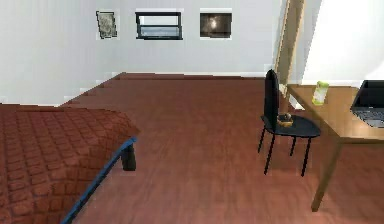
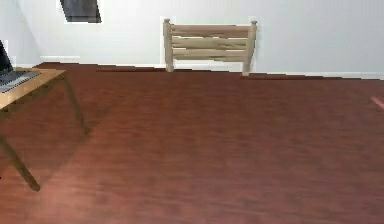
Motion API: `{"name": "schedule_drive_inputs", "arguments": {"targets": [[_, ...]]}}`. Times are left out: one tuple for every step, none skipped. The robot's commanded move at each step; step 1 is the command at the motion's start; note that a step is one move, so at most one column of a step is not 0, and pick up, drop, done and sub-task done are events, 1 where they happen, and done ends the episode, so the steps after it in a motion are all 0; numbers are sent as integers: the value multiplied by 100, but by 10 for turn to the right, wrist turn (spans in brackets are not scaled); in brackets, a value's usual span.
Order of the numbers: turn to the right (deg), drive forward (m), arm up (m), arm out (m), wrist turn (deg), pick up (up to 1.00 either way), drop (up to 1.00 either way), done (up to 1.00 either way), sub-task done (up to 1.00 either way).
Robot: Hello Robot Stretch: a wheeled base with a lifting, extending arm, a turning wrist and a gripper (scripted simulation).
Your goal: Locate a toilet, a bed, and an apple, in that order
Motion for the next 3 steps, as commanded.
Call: {"name": "schedule_drive_inputs", "arguments": {"targets": [[0,100,0,0,0,0,0,0,0],[-60,0,0,0,0,0,0,0,0],[0,40,0,0,0,0,0,0,0]]}}
